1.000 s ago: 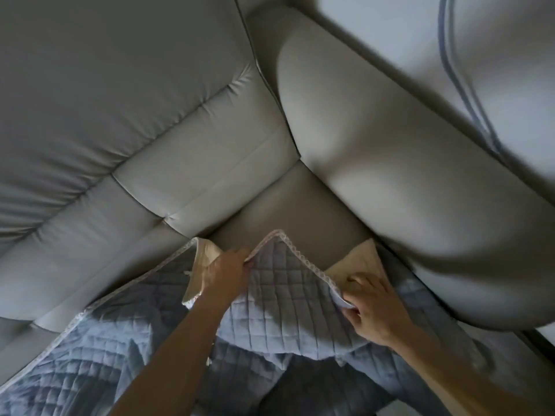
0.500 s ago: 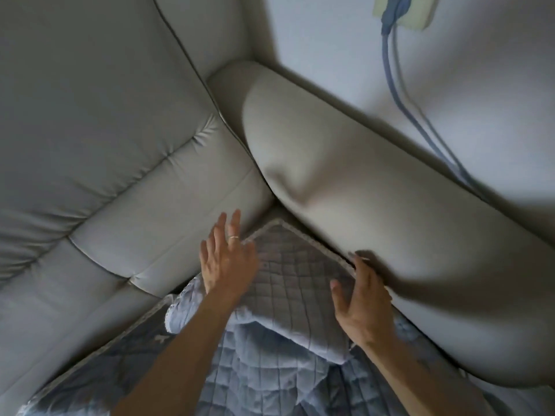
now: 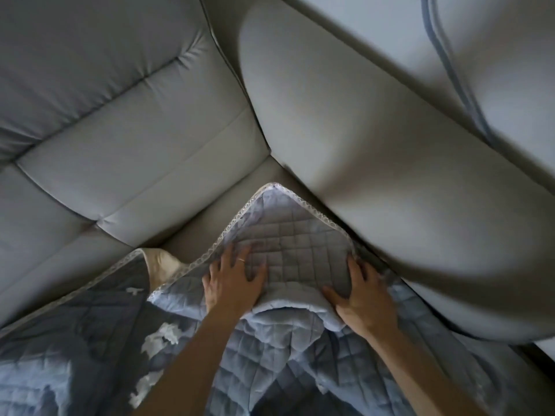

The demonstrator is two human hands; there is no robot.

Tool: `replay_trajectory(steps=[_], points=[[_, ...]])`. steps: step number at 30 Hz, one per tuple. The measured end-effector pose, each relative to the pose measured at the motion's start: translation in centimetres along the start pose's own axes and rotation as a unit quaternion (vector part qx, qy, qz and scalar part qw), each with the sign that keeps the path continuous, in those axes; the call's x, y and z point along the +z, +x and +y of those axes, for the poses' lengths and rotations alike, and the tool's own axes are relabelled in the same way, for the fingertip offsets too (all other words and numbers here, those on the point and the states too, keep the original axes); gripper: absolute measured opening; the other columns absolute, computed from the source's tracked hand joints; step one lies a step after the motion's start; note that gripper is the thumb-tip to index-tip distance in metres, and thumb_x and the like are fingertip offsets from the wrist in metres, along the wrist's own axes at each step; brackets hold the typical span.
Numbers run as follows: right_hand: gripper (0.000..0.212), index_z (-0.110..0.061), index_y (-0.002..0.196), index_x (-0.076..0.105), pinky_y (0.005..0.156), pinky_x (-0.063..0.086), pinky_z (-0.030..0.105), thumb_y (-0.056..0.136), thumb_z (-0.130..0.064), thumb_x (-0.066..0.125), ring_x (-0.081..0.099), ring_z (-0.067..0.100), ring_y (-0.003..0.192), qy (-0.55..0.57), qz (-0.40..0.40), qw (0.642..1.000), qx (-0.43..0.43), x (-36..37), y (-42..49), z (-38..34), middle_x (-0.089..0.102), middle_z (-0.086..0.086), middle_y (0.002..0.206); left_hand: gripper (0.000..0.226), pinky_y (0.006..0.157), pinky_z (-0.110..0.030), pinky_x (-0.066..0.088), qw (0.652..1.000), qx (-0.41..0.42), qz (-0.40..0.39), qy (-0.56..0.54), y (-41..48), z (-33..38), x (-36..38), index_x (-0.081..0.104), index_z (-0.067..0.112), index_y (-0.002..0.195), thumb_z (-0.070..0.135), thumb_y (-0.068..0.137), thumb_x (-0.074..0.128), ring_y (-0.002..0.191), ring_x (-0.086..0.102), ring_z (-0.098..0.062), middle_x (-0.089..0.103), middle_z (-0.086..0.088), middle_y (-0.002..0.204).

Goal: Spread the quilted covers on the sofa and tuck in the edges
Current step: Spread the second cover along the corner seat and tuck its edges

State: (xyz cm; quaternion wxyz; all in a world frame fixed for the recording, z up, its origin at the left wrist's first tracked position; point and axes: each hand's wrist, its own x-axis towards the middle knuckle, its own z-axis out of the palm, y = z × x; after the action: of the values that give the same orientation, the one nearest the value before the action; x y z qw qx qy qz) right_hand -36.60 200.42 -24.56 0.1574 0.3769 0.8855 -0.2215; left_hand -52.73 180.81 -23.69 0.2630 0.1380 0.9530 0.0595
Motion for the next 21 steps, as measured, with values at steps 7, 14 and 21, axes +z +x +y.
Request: replay_trajectory(steps=[7,14,21], points=[[0.026,-0.022,0.106,0.055,0.082,0.046,0.046,0.083,-0.029,0.062,0.052,0.035,0.103,0.033,0.119,0.99,-0.075,-2.3,-1.2,-4.5,0.066,0.004,0.106,0.052,0.1,-0.049,0.035,0.961,0.03,0.272,-0.052,-2.6,-5.3,-2.7,0.056,0.01,0.123,0.049,0.089,0.047,0.12,0.048,-0.035,0.053,-0.012,0.13],[0.057,-0.014,0.148,0.034,0.108,0.031,0.035,0.095,-0.024,0.054,0.04,0.028,0.131,0.238,0.206,0.945,-0.082,-8.0,3.6,-12.0,0.044,0.012,0.145,0.066,0.074,-0.036,0.048,0.971,0.195,0.137,-0.002,-8.5,-2.7,-2.8,0.064,0.025,0.094,0.081,0.082,0.03,0.091,0.061,-0.023,0.06,0.003,0.099],[0.091,-0.027,0.154,0.015,0.115,0.027,0.054,0.083,-0.071,0.05,0.019,0.032,0.146,0.194,0.141,0.967,-0.091,-4.2,-5.7,-8.9,0.015,0.012,0.161,0.099,0.097,-0.05,0.047,0.984,0.097,-0.151,-0.01,-11.2,-0.8,2.3,-0.016,0.039,0.15,0.059,0.085,0.055,0.126,0.05,-0.027,0.018,0.001,0.159]])
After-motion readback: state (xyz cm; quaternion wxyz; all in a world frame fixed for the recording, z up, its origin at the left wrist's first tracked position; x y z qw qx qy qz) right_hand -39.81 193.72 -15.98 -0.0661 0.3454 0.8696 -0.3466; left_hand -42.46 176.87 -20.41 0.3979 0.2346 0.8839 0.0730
